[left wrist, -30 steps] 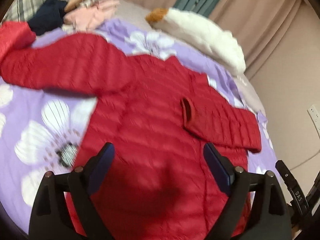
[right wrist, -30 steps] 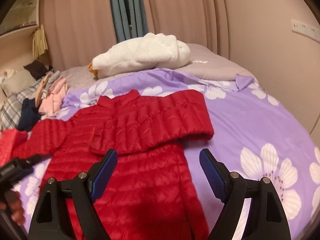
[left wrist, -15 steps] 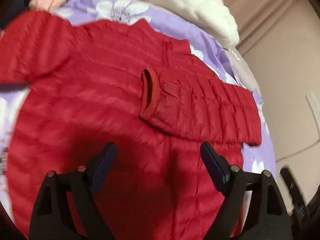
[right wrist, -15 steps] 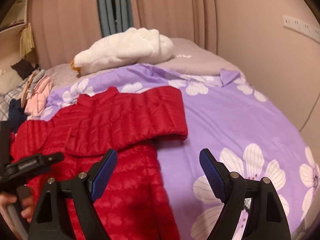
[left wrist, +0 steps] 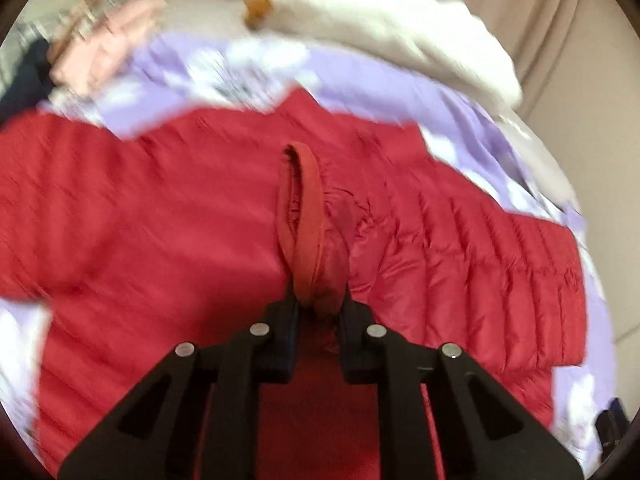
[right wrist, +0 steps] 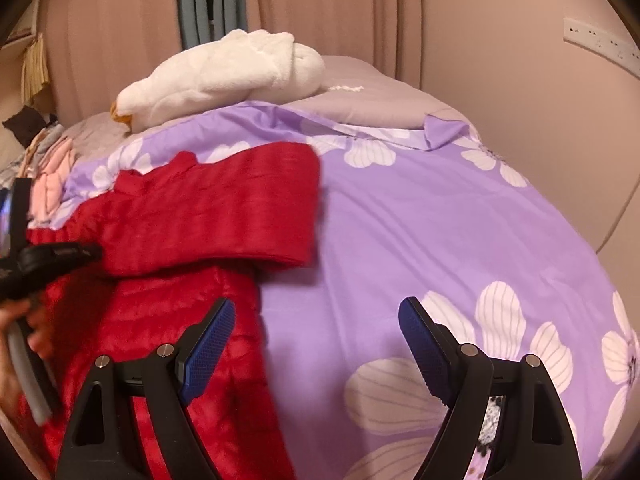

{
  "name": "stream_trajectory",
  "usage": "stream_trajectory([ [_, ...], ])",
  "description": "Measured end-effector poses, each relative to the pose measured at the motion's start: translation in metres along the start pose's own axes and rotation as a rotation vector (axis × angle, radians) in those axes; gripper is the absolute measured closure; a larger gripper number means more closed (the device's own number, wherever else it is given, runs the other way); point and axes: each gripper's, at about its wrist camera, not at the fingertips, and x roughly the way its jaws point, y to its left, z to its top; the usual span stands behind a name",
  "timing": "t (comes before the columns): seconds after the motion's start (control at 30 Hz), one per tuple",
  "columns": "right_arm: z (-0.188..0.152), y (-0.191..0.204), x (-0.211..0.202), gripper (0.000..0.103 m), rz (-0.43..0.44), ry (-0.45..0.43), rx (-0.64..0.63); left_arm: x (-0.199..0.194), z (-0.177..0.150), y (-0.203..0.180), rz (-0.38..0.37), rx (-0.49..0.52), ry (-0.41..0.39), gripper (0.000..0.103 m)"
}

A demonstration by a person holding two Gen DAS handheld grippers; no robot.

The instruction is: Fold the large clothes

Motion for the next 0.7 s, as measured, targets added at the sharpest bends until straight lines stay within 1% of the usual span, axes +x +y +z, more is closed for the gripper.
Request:
stream_trajectory([
  [0.03, 0.001, 0.001, 0.004, 0.02, -0.005, 0.0, -0.001, -0.003, 0.004, 0.012, 0.039, -0.006, -0.02, 0.088],
  [0.1, 0.002, 0.005, 0.015, 0.02, -0.001, 0.016, 0.003, -0.004, 0.008, 0.032, 0.086, -0.022, -0.03, 0.088],
  [0.17, 0.003, 0.011, 0.025, 0.02, 0.019, 0.028, 0.004, -0.005, 0.008, 0.052, 0.124, -0.032, -0.036, 0.088],
  [0.27, 0.009, 0.023, 0.039, 0.02, 0.026, 0.011, 0.012, -0.007, 0.005, 0.068, 0.161, -0.021, -0.04, 0.086],
  [0.33, 0.018, 0.031, 0.045, 0.03, 0.046, -0.012, 0.027, -0.008, 0.003, 0.073, 0.163, -0.003, -0.045, 0.085],
  [0.4, 0.029, 0.04, 0.054, 0.051, 0.075, -0.029, 0.027, -0.007, 0.002, 0.073, 0.171, 0.026, -0.053, 0.084],
  [0.43, 0.036, 0.046, 0.062, 0.056, 0.081, -0.025, 0.025, -0.006, 0.001, 0.073, 0.178, 0.035, -0.054, 0.084],
  [0.47, 0.04, 0.052, 0.075, 0.064, 0.073, -0.004, 0.023, -0.006, 0.001, 0.074, 0.183, 0.037, -0.05, 0.084],
  [0.5, 0.042, 0.055, 0.084, 0.069, 0.06, 0.019, 0.024, -0.007, 0.0, 0.073, 0.185, 0.033, -0.046, 0.083],
  [0.53, 0.041, 0.06, 0.099, 0.069, 0.049, 0.048, 0.025, -0.006, 0.001, 0.076, 0.186, 0.024, -0.041, 0.083],
  [0.57, 0.039, 0.061, 0.105, 0.07, 0.046, 0.059, 0.022, -0.004, 0.002, 0.078, 0.188, 0.018, -0.039, 0.082],
  [0.63, 0.028, 0.065, 0.123, 0.07, 0.031, 0.1, 0.008, 0.003, 0.002, 0.079, 0.204, 0.027, -0.036, 0.079],
  [0.67, 0.022, 0.065, 0.13, 0.07, 0.035, 0.115, 0.012, 0.007, 0.001, 0.082, 0.207, 0.032, -0.031, 0.078],
  [0.7, 0.018, 0.063, 0.134, 0.07, 0.046, 0.119, 0.026, 0.011, 0.001, 0.086, 0.191, 0.025, -0.018, 0.078],
])
